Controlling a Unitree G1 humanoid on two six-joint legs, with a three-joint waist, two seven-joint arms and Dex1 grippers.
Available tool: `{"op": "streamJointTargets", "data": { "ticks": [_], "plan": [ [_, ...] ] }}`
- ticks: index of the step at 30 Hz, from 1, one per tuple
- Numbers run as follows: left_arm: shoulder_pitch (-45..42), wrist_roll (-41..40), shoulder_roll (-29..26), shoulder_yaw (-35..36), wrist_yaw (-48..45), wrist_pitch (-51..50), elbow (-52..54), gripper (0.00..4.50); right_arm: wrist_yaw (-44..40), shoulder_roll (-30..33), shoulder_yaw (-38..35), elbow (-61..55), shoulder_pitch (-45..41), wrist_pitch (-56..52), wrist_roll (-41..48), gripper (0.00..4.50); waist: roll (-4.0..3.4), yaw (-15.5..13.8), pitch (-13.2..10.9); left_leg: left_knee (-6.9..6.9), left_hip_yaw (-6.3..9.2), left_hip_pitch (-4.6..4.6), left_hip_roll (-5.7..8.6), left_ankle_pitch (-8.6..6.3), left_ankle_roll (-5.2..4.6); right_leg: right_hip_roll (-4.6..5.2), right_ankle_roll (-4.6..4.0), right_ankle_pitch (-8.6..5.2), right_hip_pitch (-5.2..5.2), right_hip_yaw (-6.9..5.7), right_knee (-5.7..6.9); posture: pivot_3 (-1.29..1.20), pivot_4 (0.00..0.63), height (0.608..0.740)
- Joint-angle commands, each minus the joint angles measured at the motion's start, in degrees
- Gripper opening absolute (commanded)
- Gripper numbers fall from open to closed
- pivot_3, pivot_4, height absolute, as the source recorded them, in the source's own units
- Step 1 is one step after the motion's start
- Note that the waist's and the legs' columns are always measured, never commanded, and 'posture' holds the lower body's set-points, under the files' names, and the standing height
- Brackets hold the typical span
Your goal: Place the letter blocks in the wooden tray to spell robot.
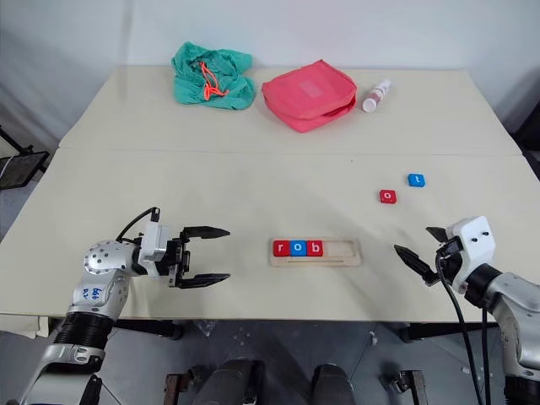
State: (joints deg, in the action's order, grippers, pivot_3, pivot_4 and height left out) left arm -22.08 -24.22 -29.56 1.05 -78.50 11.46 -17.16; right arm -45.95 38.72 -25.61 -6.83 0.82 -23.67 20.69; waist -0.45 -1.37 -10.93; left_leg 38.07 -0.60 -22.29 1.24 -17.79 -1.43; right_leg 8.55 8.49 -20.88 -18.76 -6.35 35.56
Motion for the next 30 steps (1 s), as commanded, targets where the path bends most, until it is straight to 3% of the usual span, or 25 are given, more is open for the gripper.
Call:
{"op": "streamJointTargets", "data": {
  "ticks": [1, 14, 26, 30],
  "plan": [
    [-0.65, -0.35, -0.37, 0.42, -0.55, 0.22, 0.05, 4.50, 1.65, -0.18, -2.07, -2.07, 0.38, 0.82, 1.50, 4.48, 0.00, -0.05, 0.00, 0.01, -0.01, 0.00, 0.02, 0.00, 0.00, 0.01, 0.00, 0.00, 0.00, 0.01, 0.00, 0.00, 0.150, 0.740],
    [-0.55, -0.32, -0.33, 0.56, -0.65, 0.40, 0.08, 4.50, 4.19, 0.71, -0.72, -2.60, -0.63, -0.38, 2.65, 4.48, 0.00, 0.01, 0.00, 0.02, -0.01, 0.01, 0.01, 0.00, -0.01, 0.01, 0.00, 0.00, 0.02, 0.01, -0.01, 0.00, 0.150, 0.740],
    [-0.35, -0.36, -0.21, 0.55, 0.08, 0.02, 0.93, 4.50, 16.37, -6.46, 5.51, 8.45, -17.35, 0.33, -1.45, 4.48, -0.02, 0.03, 0.00, -0.01, 0.03, 0.02, 0.03, 0.01, 0.00, 0.01, 0.00, 0.00, -0.01, 0.01, 0.04, 0.00, 0.150, 0.740],
    [0.52, -0.53, -0.79, 1.14, 0.78, -0.40, 2.14, 4.50, 18.61, -8.76, 8.91, 18.75, -24.65, 4.71, -4.48, 4.48, -0.02, 0.57, 0.00, 0.02, 0.00, 0.02, 0.02, 0.01, 0.00, 0.01, 0.00, 0.00, -0.01, 0.03, 0.05, 0.00, 0.150, 0.740]
  ]
}}
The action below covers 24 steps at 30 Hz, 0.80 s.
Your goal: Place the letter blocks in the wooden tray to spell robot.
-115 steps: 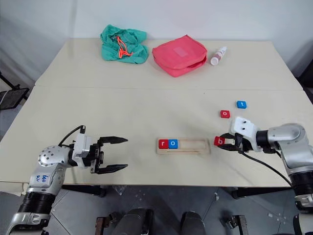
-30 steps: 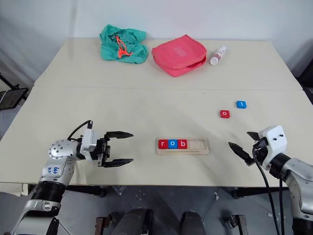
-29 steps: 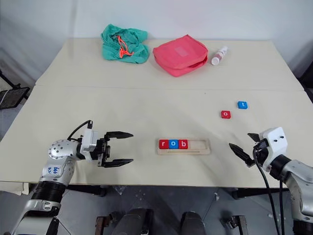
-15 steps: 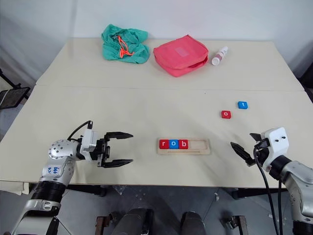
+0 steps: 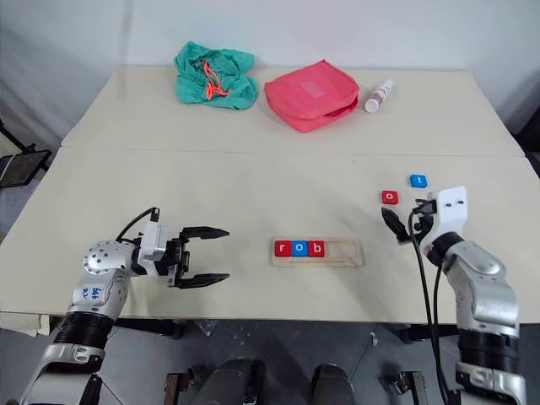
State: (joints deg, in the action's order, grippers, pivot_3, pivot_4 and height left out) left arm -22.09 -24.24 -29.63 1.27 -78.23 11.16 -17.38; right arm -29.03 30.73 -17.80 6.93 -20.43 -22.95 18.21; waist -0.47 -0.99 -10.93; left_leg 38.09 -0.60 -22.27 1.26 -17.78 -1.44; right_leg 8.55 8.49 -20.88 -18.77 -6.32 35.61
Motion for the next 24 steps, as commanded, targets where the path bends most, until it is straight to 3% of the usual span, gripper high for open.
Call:
{"op": "streamJointTargets", "data": {
  "ticks": [1, 10, 24],
  "plan": [
    [0.73, -0.52, -0.86, 1.02, 0.67, -0.20, 2.62, 4.50, 2.06, -1.09, 1.46, 7.33, -4.77, 5.35, -2.64, 4.48, 0.00, 0.31, 0.00, -0.01, 0.00, 0.00, -0.01, 0.00, 0.00, 0.00, 0.00, 0.00, 0.00, -0.01, 0.01, 0.00, 0.150, 0.740],
    [2.92, -0.73, -1.48, 1.51, 2.36, -1.07, 5.53, 4.50, 4.19, -3.16, 3.86, 21.13, -11.86, 12.69, -6.03, 4.48, 0.00, 1.37, 0.00, -0.12, 0.06, -0.01, -0.02, 0.00, 0.00, 0.00, 0.00, 0.00, -0.06, -0.04, 0.05, 0.00, 0.150, 0.740],
    [2.61, -0.72, -1.34, 1.28, 2.92, -1.37, 5.75, 4.50, 6.36, -6.86, 4.62, 28.02, -14.96, 15.89, -7.60, 4.48, -0.01, 1.92, 0.01, -0.10, 0.07, 0.01, -0.04, 0.00, 0.00, -0.01, 0.00, 0.00, -0.06, -0.02, 0.07, 0.00, 0.150, 0.740]
  ]
}}
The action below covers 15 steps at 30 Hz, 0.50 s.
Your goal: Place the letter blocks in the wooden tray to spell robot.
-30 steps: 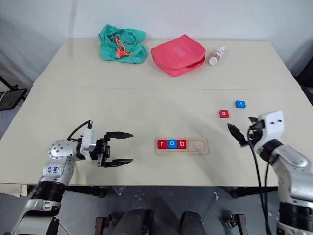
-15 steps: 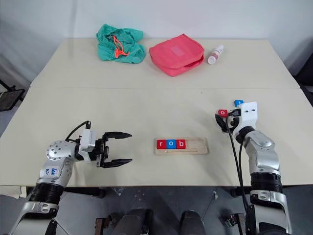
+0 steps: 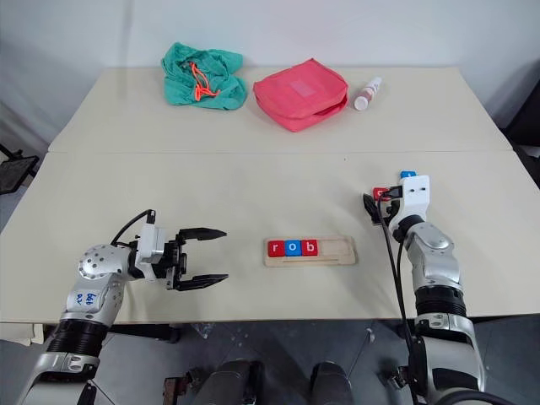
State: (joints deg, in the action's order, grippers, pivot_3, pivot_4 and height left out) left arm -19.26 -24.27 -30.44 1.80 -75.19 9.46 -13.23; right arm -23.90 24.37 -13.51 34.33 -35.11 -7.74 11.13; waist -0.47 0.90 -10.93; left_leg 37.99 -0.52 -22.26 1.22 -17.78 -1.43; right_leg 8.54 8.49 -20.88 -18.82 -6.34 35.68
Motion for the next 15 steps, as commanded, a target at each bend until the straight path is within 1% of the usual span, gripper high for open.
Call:
{"op": "streamJointTargets", "data": {
  "ticks": [1, 3, 8, 9, 12, 15],
  "plan": [
    [-0.27, -0.68, -0.53, 0.77, -0.11, 0.33, 1.56, 4.50, 1.67, -0.70, 0.27, 0.48, -0.21, 0.87, -0.58, 4.10, 0.00, 0.11, 0.00, 0.00, 0.01, 0.00, 0.00, 0.00, 0.00, 0.00, 0.00, 0.00, 0.00, 0.00, 0.01, 0.00, 0.150, 0.740],
    [-0.29, -0.67, -0.54, 0.78, -0.12, 0.36, 1.54, 4.50, 2.22, -0.98, 0.19, -0.15, 0.14, 1.02, -0.59, 3.59, 0.00, 0.14, 0.00, 0.00, 0.03, 0.00, 0.00, 0.00, 0.00, 0.00, 0.00, 0.00, 0.00, 0.00, 0.02, 0.00, 0.150, 0.740],
    [-0.45, -0.53, -0.37, 0.67, -0.09, 0.57, 1.27, 4.50, 3.22, -1.32, 0.24, -2.77, 1.98, 0.69, -0.72, 1.75, 0.00, 0.14, 0.00, 0.00, 0.06, 0.00, 0.01, 0.00, 0.00, 0.00, 0.00, 0.00, 0.01, 0.01, 0.04, 0.00, 0.150, 0.740],
    [-0.49, -0.55, -0.32, 0.66, -0.09, 0.57, 1.25, 4.50, 3.63, -1.30, -0.01, -4.57, 2.74, 0.26, -0.51, 1.48, 0.00, 0.12, 0.00, 0.01, 0.06, 0.00, 0.01, 0.00, 0.00, 0.00, 0.00, 0.00, 0.01, 0.01, 0.05, 0.00, 0.150, 0.740],
    [-0.52, -0.66, -0.30, 0.64, -0.29, 0.58, 1.16, 4.50, 4.65, -1.23, -0.56, -12.36, 5.62, -2.21, 0.45, 1.46, 0.00, -0.04, 0.00, 0.00, 0.10, -0.01, 0.03, 0.00, 0.00, 0.01, 0.00, 0.00, 0.00, 0.01, 0.07, 0.00, 0.150, 0.740],
    [-0.38, -0.80, -0.39, 0.49, -0.88, 0.61, 1.13, 4.50, 5.83, -1.52, -1.00, -24.70, 10.62, -8.18, 2.21, 1.46, -0.01, -0.14, 0.00, -0.01, 0.09, -0.03, 0.03, 0.00, 0.00, 0.01, 0.00, 0.00, -0.03, 0.03, 0.07, 0.00, 0.150, 0.740]
  ]
}}
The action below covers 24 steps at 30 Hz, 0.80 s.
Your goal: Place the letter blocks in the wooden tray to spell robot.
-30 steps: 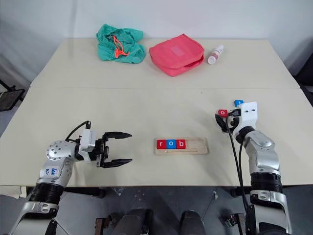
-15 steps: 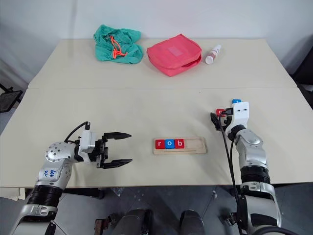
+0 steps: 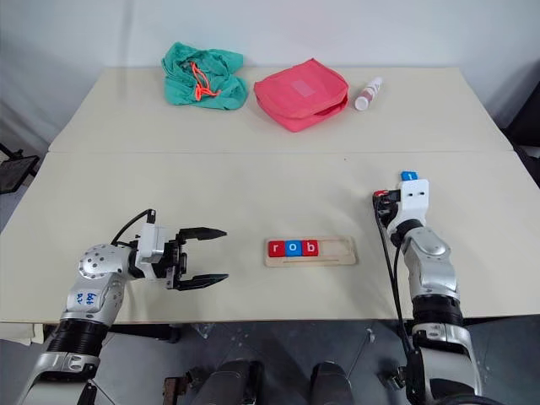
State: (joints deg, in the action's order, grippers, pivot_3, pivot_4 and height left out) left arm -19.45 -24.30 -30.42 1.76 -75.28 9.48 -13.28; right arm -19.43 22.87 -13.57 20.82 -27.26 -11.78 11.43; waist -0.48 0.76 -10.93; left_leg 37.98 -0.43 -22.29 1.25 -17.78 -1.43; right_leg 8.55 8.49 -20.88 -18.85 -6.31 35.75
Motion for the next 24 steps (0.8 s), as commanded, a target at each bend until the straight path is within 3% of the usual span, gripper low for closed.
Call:
{"op": "streamJointTargets", "data": {
  "ticks": [1, 10, 16, 23, 24],
  "plan": [
    [-0.18, -0.94, -0.47, 0.41, -1.30, 0.59, 1.16, 4.50, 1.94, -0.10, -1.01, -16.63, 5.31, -6.76, 2.51, 1.46, -0.01, -0.11, 0.00, 0.00, -0.02, 0.00, 0.00, 0.00, 0.00, 0.00, 0.00, 0.00, -0.01, 0.01, 0.00, 0.00, 0.150, 0.740],
    [-2.80, -0.74, -0.69, 0.37, -4.69, 1.28, -2.28, 4.50, 8.70, -2.25, -2.80, -48.65, 22.16, -25.41, 6.38, 1.46, -0.02, -1.06, 0.01, 0.01, -0.05, -0.02, 0.01, -0.01, 0.01, -0.01, 0.00, 0.00, -0.07, 0.09, 0.05, 0.00, 0.150, 0.740],
    [-4.37, -0.47, -0.13, -0.02, -5.79, 1.81, -4.14, 4.50, 11.75, -5.73, -2.68, -54.37, 28.51, -28.66, 7.15, 1.46, -0.02, -0.80, 0.01, -0.01, -0.13, 0.03, 0.00, 0.00, 0.01, -0.03, 0.00, 0.00, -0.08, 0.16, 0.05, 0.00, 0.150, 0.740],
    [-4.71, -0.39, -0.08, -0.05, -6.14, 2.10, -4.61, 4.50, 12.12, -6.17, -3.04, -53.63, 29.94, -28.10, 6.90, 1.46, -0.02, -0.69, 0.01, -0.02, -0.17, 0.03, 0.01, -0.01, 0.01, -0.02, 0.00, 0.00, -0.10, 0.18, 0.06, 0.00, 0.150, 0.740],
    [-4.65, -0.44, -0.12, -0.01, -6.12, 2.07, -4.52, 4.50, 12.03, -6.02, -3.18, -53.16, 29.86, -27.77, 6.78, 1.81, -0.02, -0.70, 0.01, -0.02, -0.17, 0.03, 0.01, -0.01, 0.01, -0.02, 0.00, 0.00, -0.11, 0.18, 0.06, 0.00, 0.150, 0.740]
  ]
}}
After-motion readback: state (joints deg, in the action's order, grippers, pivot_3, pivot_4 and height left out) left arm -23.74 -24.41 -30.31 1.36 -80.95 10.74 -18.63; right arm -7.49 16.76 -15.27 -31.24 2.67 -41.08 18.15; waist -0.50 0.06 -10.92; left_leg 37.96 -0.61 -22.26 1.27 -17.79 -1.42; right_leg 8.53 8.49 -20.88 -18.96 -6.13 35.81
